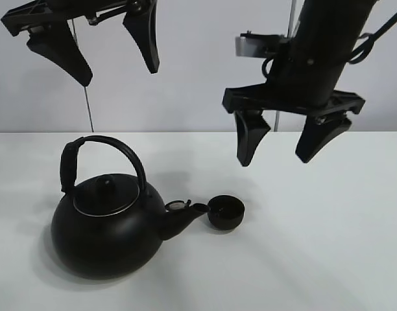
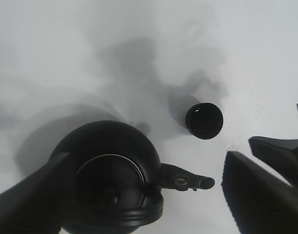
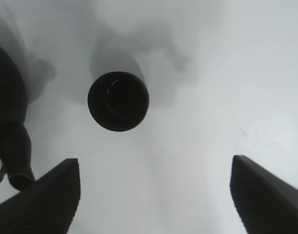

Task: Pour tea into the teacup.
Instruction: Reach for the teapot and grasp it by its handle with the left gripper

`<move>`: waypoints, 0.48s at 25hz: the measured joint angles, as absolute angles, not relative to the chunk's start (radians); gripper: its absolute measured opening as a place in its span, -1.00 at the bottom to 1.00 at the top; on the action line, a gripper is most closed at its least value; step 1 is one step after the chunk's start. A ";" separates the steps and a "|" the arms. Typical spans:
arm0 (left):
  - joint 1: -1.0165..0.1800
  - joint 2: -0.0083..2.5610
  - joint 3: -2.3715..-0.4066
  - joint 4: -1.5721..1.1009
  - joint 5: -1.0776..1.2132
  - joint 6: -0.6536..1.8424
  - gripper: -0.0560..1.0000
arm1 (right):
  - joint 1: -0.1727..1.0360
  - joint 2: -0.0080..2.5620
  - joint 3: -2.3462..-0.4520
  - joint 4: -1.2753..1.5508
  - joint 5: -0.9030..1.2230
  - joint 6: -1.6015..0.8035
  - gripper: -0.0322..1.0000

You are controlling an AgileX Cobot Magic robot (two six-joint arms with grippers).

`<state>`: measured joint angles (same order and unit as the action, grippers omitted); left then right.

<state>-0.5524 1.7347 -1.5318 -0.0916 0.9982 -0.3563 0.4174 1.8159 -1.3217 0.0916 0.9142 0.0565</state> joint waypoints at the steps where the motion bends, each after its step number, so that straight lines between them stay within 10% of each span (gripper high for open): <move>1: -0.552 1.735 -1.532 -0.092 0.998 -0.356 0.23 | 0.415 1.792 -1.322 0.079 0.929 0.056 0.17; 12: -0.552 1.735 -1.532 -0.092 0.998 -0.356 0.23 | 0.345 1.548 -1.321 0.057 1.064 0.056 0.16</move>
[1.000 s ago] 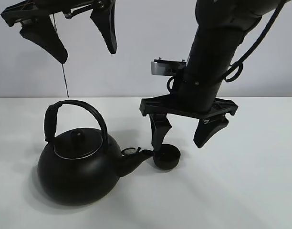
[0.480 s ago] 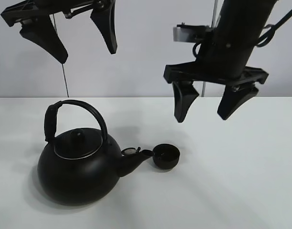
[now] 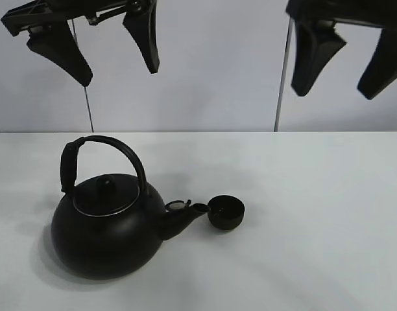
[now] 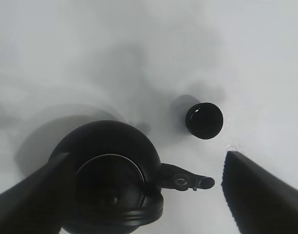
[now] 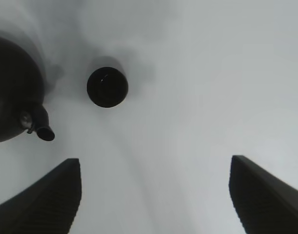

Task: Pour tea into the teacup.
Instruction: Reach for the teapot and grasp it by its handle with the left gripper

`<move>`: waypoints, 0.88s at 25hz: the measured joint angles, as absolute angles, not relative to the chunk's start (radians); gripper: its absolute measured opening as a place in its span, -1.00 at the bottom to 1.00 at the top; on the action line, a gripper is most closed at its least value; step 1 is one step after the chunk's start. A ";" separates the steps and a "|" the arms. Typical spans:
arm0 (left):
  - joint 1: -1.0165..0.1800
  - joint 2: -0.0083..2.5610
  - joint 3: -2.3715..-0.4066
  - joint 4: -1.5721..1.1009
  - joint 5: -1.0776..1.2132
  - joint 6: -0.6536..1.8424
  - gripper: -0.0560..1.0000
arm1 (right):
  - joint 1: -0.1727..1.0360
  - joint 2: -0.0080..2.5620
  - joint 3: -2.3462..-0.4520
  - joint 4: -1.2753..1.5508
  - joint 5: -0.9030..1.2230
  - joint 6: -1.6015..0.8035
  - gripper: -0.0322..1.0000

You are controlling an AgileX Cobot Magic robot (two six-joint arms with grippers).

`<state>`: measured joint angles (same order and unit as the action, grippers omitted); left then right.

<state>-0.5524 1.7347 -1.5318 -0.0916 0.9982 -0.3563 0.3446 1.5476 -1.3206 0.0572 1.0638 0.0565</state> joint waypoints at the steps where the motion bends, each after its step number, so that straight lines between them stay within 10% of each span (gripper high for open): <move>1: -0.552 1.735 -1.532 -0.092 0.998 -0.356 0.23 | 0.323 1.532 -1.321 0.067 1.077 0.056 0.16; 22: -0.552 1.735 -1.532 -0.092 0.997 -0.356 0.23 | 0.016 1.436 -1.321 0.087 1.205 0.011 0.16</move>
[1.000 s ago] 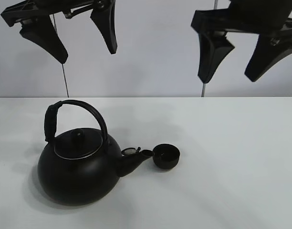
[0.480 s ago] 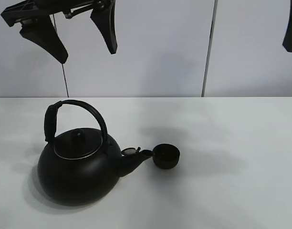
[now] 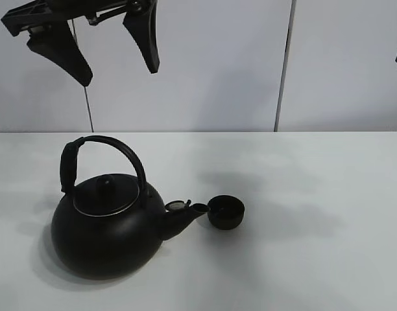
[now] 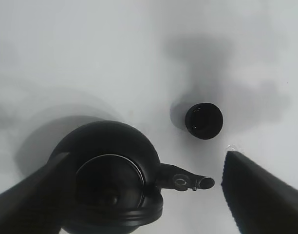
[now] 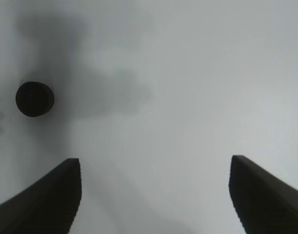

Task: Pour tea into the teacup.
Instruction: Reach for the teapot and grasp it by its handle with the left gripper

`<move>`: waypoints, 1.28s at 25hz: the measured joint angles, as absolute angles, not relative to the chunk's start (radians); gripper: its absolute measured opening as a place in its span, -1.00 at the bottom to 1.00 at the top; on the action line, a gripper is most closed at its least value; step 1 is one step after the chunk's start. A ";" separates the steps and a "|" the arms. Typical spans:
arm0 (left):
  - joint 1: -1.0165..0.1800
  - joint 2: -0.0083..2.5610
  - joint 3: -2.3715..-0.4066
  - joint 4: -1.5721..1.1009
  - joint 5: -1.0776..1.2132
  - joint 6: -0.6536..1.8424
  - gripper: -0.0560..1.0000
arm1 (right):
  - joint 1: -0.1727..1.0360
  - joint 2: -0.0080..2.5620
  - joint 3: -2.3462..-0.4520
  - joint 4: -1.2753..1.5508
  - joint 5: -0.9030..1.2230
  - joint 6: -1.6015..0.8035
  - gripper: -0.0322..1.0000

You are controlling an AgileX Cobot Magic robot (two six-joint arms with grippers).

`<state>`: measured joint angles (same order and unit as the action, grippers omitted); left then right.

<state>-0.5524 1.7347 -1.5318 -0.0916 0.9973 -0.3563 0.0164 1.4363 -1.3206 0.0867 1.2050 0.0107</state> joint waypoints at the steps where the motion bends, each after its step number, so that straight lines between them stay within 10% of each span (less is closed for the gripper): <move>1: -0.552 1.735 -1.532 -0.092 0.997 -0.356 0.23 | 0.016 1.435 -1.321 0.087 1.205 0.011 0.16; 32: -0.552 1.735 -1.532 -0.091 0.862 -0.356 0.23 | 0.106 1.506 -1.193 0.352 1.075 -0.073 0.16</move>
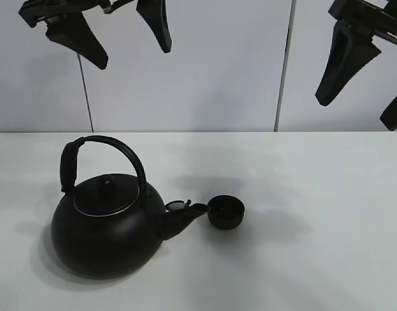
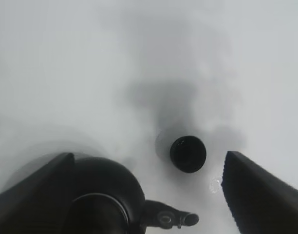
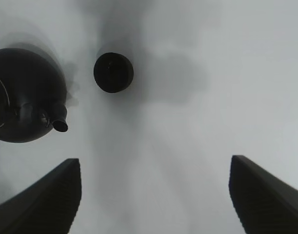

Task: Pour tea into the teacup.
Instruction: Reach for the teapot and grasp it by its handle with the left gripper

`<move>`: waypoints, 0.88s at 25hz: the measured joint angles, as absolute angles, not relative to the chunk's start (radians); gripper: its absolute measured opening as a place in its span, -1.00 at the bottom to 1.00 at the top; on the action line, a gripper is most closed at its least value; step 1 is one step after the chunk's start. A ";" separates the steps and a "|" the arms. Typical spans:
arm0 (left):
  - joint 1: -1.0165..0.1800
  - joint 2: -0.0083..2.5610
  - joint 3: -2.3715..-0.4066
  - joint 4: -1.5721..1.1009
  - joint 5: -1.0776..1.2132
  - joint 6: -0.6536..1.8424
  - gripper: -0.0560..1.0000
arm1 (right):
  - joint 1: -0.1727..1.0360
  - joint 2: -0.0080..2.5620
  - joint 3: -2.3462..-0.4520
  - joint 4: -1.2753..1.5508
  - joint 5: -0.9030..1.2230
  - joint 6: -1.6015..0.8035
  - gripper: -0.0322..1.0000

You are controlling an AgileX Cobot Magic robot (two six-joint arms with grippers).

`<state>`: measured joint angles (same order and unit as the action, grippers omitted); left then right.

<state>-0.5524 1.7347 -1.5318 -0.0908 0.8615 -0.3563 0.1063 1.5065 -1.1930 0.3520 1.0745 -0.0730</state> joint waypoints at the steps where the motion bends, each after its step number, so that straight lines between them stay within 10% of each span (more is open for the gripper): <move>1: -0.552 1.735 -1.532 -0.091 0.839 -0.356 0.23 | 0.106 1.506 -1.193 0.352 1.073 -0.073 0.16; 12: -0.556 1.727 -1.483 -0.091 0.693 -0.305 0.23 | 0.106 1.506 -1.193 0.347 1.050 -0.073 0.16; 22: -0.611 1.489 -1.064 -0.091 0.172 -0.199 0.23 | 0.106 1.506 -1.193 0.311 1.050 -0.076 0.16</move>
